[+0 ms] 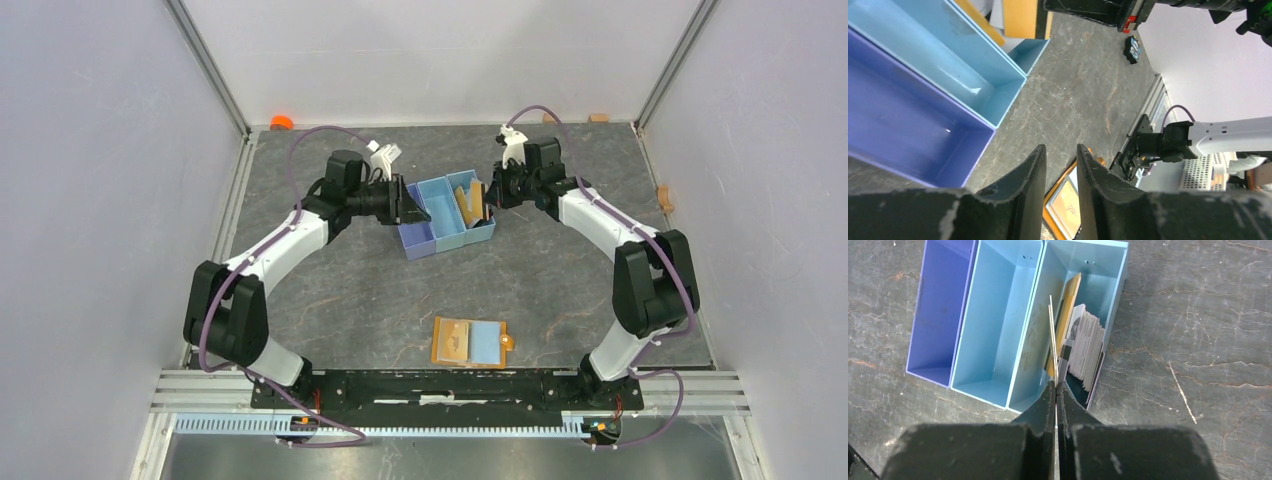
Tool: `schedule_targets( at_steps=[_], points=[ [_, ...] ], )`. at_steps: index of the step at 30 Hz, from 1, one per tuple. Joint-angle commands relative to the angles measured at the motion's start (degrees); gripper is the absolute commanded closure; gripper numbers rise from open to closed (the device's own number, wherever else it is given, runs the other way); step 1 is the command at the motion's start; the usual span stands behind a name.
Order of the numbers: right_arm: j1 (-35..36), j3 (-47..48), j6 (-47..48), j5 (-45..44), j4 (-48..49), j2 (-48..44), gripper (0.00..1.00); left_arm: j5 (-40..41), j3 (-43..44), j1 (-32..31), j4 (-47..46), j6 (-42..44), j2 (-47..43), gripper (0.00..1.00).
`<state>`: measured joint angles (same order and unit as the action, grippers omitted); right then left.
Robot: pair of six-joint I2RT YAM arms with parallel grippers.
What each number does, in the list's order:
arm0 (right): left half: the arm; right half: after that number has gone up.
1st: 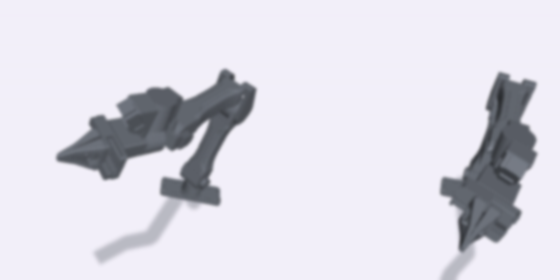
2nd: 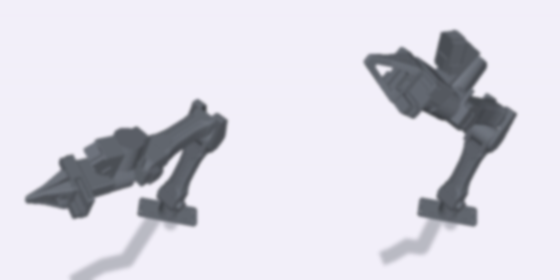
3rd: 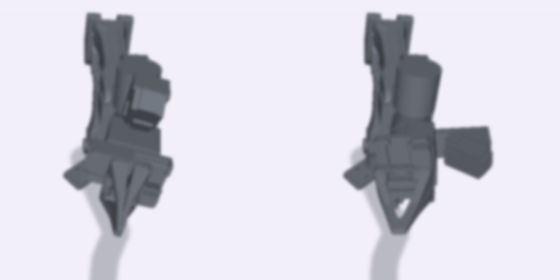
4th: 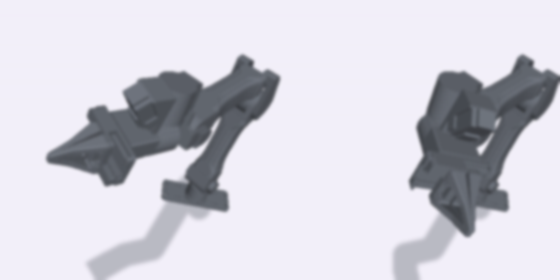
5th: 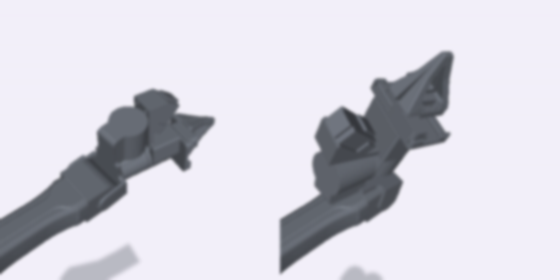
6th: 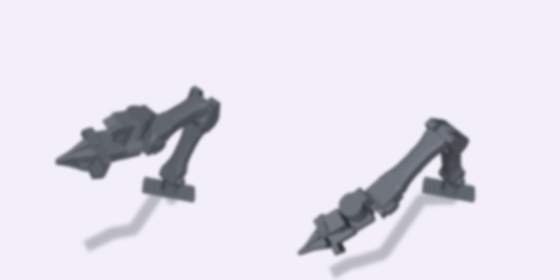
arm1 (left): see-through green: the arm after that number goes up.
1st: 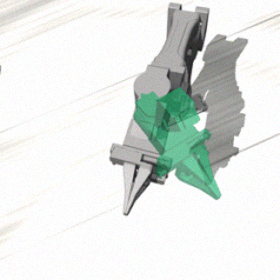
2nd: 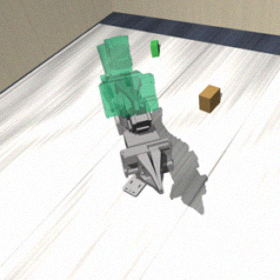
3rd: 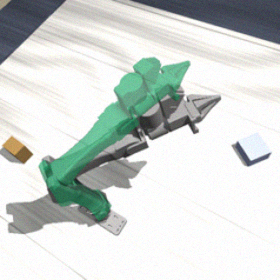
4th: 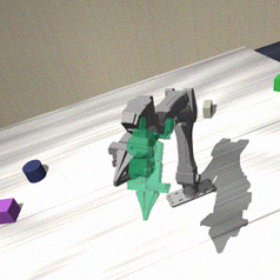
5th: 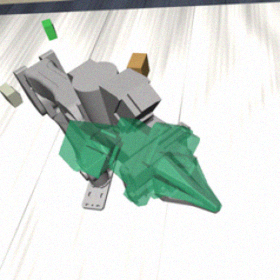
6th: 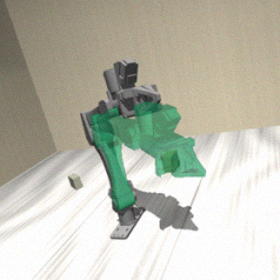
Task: Put the credit cards into the card holder
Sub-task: Place the credit card in the storage box.
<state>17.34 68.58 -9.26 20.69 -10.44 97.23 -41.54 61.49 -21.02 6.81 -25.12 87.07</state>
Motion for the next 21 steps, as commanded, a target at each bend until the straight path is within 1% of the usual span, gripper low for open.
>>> schedule_targets(
  at_steps=[1,4,8,11,13,17,19,21],
  points=[
    [0.0,0.5,-0.1,4.0,0.6,-3.6,1.0,-4.9,-0.1,-0.9,-6.4,-3.4,1.1,0.62],
    [0.0,0.8,-0.8,8.6,0.5,-6.9,1.0,-5.9,0.4,-0.7,-8.1,-2.5,-0.4,0.54],
    [0.0,0.5,-0.5,17.9,-1.1,-11.4,1.0,-4.1,0.1,0.0,-7.1,2.0,-4.0,0.39],
    [-0.1,-1.5,-0.5,23.4,-1.1,-15.2,1.0,-2.7,1.5,0.2,-1.1,7.3,-5.0,0.31],
    [-0.1,-2.7,-0.6,27.0,-1.1,-17.6,1.0,-4.1,2.1,0.2,-0.2,8.2,-5.0,0.27],
    [0.2,-4.9,-2.0,34.7,0.7,-20.9,1.0,-9.7,1.1,0.2,-4.6,5.6,-5.0,0.26],
    [0.5,-5.4,-2.9,37.7,1.8,-21.8,1.0,-13.2,0.3,0.2,-8.2,3.3,-4.9,0.27],
    [0.7,-5.3,-3.2,38.8,2.1,-22.2,1.0,-15.8,-0.8,0.1,-12.1,0.8,-5.0,0.3]
  ],
)
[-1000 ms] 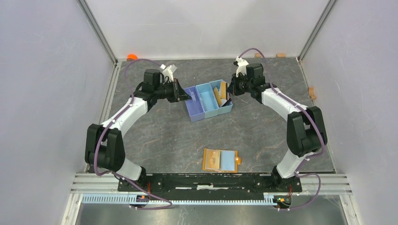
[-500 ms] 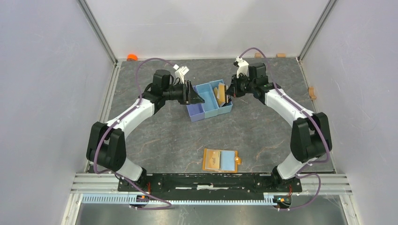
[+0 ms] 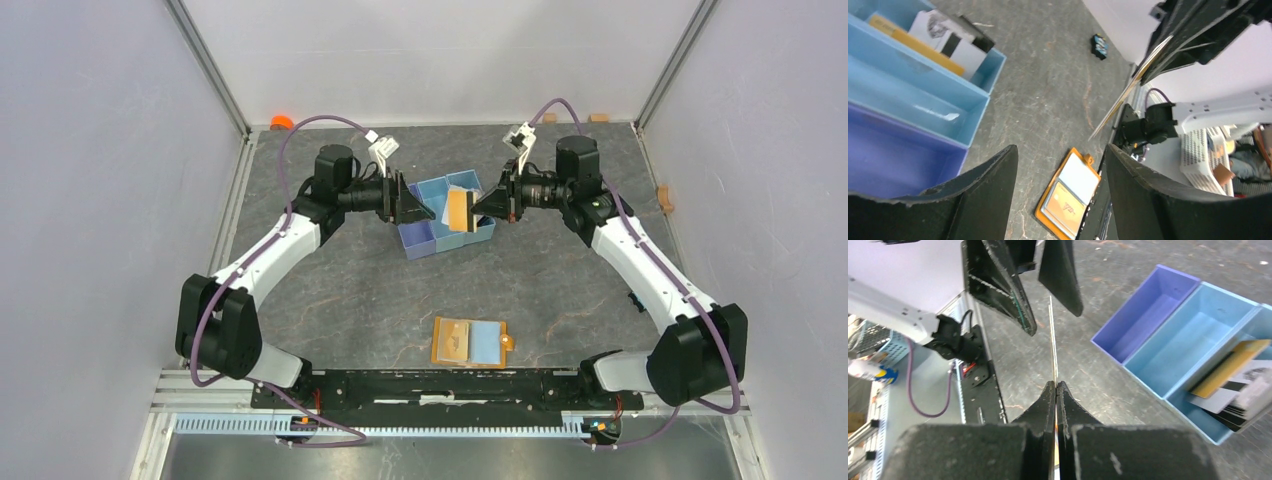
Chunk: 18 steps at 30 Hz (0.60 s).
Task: Put the credit cards into the card holder
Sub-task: Place the credit card in the storage box.
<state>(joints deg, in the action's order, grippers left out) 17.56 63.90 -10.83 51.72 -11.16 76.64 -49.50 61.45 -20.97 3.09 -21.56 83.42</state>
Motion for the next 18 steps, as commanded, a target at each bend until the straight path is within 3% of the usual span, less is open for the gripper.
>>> schedule_targets(
  at_steps=[1,11,16,18],
  points=[
    [0.7,-0.4,-1.6,8.1,3.0,-1.8,1.0,-9.1,-1.0,-0.1,-9.4,-3.4,-1.4,0.31],
    [1.8,1.3,-2.6,9.5,3.8,0.1,1.0,-12.6,-1.3,-1.7,-9.8,-3.2,-0.9,0.47],
    [2.1,1.8,-3.4,9.4,4.7,1.5,1.0,-13.3,-1.4,-2.4,-9.8,-3.0,-0.6,0.62],
    [2.2,1.9,-3.9,8.6,5.5,2.4,1.0,-13.6,-1.3,-2.5,-9.8,-2.9,-0.3,0.74]
  ],
)
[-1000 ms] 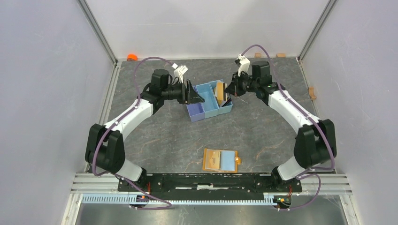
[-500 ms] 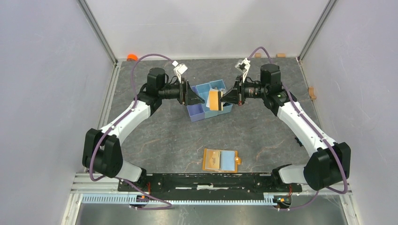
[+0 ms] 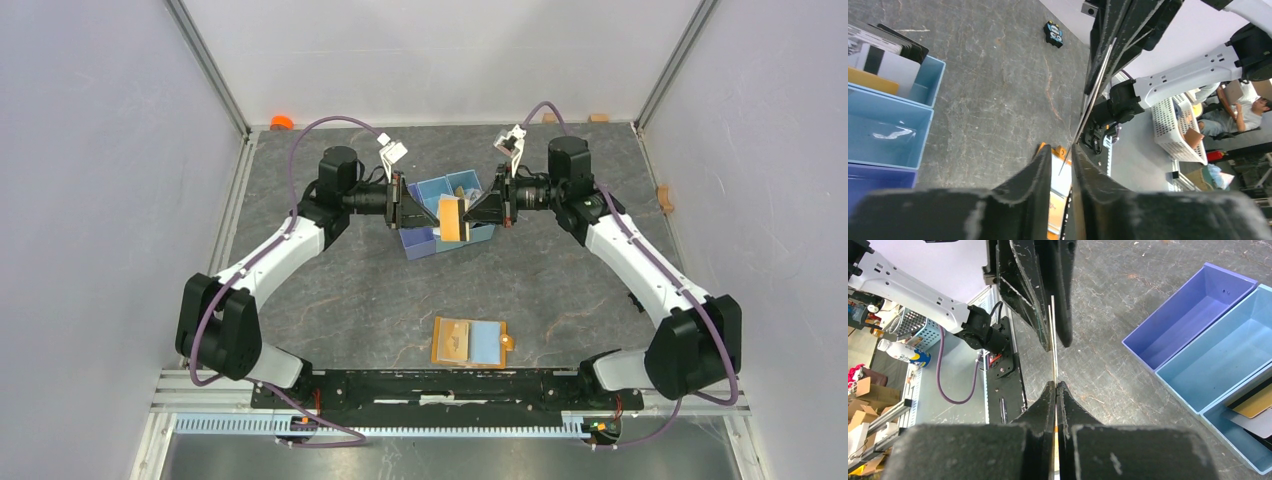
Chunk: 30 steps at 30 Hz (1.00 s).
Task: Put the credit cards into the card holder
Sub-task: Place the credit card in the storage box.
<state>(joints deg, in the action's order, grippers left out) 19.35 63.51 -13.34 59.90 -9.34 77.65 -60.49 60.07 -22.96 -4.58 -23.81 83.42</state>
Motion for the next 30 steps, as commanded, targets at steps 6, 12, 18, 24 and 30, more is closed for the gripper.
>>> schedule_targets(
  at_steps=[6,12,18,24,30],
  points=[
    [0.4,4.4,-1.2,-2.8,5.9,6.9,1.0,-2.2,1.3,-0.4,-1.7,0.5,1.8,0.98],
    [0.3,10.8,3.2,-6.5,4.9,16.6,1.0,4.7,7.6,0.7,12.2,11.2,6.4,0.98],
    [-0.2,17.2,5.1,-5.8,4.6,25.9,1.0,10.0,7.9,4.4,10.6,12.1,8.9,0.98],
    [-2.2,19.8,6.4,-4.5,5.9,31.7,1.0,9.4,9.7,6.7,9.3,11.9,13.2,0.98],
    [-4.4,19.6,7.1,-4.0,6.0,33.7,1.0,10.0,10.8,7.7,8.8,12.1,14.8,0.98]
  ],
)
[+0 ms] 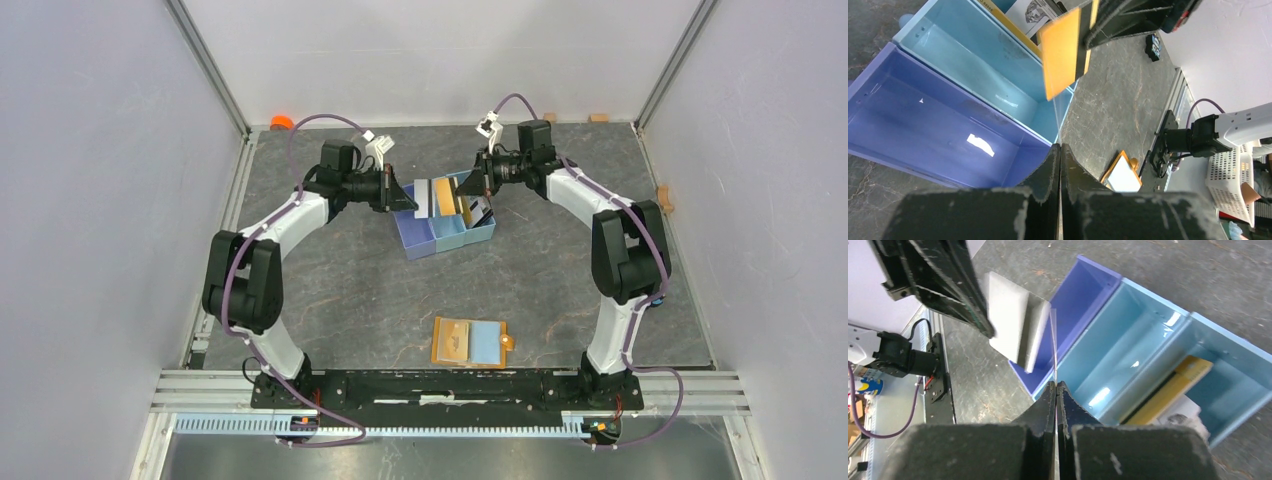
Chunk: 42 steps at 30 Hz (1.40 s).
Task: Put the credit cards into the card holder
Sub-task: Place the credit card in the storage box.
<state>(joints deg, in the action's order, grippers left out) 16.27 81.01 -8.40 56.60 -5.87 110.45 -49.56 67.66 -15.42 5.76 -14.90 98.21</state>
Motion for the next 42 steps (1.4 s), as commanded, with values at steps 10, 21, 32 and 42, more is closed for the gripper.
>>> schedule_targets(
  at_steps=[10,21,32,42],
  points=[
    [-1.6,5.3,0.7,-19.4,-8.8,0.6,1.0,19.6,1.1,0.2,2.4,0.6,-7.1,0.98],
    [-1.7,3.4,1.1,-28.2,-15.3,-5.9,1.0,23.7,-2.0,0.2,8.4,-5.3,-12.1,0.98],
    [-1.2,-3.8,-1.0,-30.1,-15.2,-18.1,1.0,19.9,-1.2,-1.1,8.9,-10.7,-4.8,0.98],
    [0.0,-17.5,-3.9,-30.4,-14.0,-36.0,1.0,20.9,1.5,-1.9,14.2,-10.7,2.2,0.98]
  ],
)
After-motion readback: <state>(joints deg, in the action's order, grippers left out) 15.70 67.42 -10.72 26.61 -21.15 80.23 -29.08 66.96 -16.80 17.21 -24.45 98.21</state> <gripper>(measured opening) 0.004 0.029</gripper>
